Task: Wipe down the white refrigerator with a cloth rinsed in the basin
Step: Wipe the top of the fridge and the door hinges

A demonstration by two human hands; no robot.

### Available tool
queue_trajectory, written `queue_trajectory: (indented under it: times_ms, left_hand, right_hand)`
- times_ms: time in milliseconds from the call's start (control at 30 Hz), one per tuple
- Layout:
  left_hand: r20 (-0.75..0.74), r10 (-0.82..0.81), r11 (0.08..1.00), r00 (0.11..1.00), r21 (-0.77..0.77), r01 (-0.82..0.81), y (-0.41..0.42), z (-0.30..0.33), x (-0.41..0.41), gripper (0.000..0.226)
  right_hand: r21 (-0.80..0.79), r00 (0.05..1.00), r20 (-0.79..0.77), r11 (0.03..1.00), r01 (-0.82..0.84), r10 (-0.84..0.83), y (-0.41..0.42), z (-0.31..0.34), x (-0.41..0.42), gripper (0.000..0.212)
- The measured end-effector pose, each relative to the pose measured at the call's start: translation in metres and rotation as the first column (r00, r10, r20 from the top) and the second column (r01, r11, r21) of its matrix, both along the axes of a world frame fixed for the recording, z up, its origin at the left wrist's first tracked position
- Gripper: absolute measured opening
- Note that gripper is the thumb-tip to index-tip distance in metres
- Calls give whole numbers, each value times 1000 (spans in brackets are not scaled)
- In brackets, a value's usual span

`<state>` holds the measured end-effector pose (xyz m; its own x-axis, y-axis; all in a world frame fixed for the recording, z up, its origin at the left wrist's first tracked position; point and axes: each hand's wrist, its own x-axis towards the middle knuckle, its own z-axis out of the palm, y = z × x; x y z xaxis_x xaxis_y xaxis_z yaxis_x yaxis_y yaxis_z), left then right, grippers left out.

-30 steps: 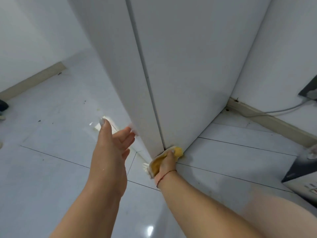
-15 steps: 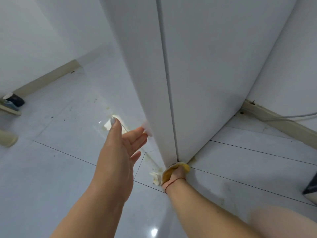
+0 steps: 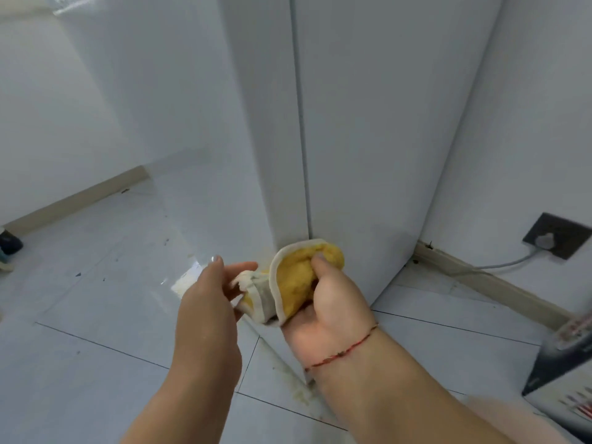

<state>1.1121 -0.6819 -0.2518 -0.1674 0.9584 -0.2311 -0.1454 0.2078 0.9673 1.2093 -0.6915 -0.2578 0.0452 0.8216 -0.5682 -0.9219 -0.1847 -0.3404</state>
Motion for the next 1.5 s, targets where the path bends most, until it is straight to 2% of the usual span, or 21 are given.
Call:
queue_trajectory:
  times_ms: [133, 200, 233, 333, 433, 567, 633, 733, 833, 967, 1200, 1400, 1500]
  left_hand:
    - [56, -3, 974, 998, 227, -9, -14, 50, -3, 49]
    - [-3, -2, 958, 1000, 287, 3, -20, 77, -2, 38]
    - [-23, 5, 960, 1000, 281, 2, -21, 90, -2, 29]
    - [87, 13, 994, 996, 107, -22, -22, 140, 2, 19]
    - [104, -15, 1000, 995, 9, 14, -24, 182, 3, 20]
    - [130, -68, 998, 989, 3, 68, -27, 228, 4, 35]
    - [194, -100, 994, 976, -17, 106, -27, 248, 4, 41]
    - [270, -161, 978, 949, -85, 190, -30, 278, 3, 42]
    - [213, -234, 951, 949, -154, 269, -29, 297, 0, 32]
    - [104, -265, 930, 959, -234, 283, -33, 320, -6, 16]
    - [15, -265, 933, 964, -249, 261, -42, 363, -20, 16]
    - [-27, -221, 947, 975, -246, 208, -35, 401, -50, 21]
    - [6, -166, 955, 986, -250, 162, -28, 418, -68, 25]
  right_hand:
    - [213, 998, 36, 976, -56, 49, -19, 55, 8, 49]
    - [262, 997, 28, 962, -71, 66, -25, 83, 14, 47]
    - [273, 997, 25, 959, -79, 75, -26, 98, 17, 46]
    - [260, 995, 23, 961, -98, 95, -29, 153, 22, 45]
    - [281, 995, -2, 955, -94, 98, -29, 198, 26, 47]
    - [291, 991, -70, 953, -86, 111, -29, 241, 28, 46]
    - [269, 986, -98, 957, -107, 138, -31, 254, 29, 47]
    - [225, 975, -134, 964, -141, 174, -40, 268, 32, 50]
    - [215, 962, -159, 959, -184, 220, -51, 284, 36, 53]
    - [205, 974, -103, 963, -175, 200, -63, 311, 36, 53]
    - [164, 981, -51, 970, -179, 190, -78, 364, 20, 55]
    - [81, 961, 141, 965, -249, 236, -71, 404, -11, 53]
    - [43, 937, 241, 962, -270, 252, -63, 415, -27, 46]
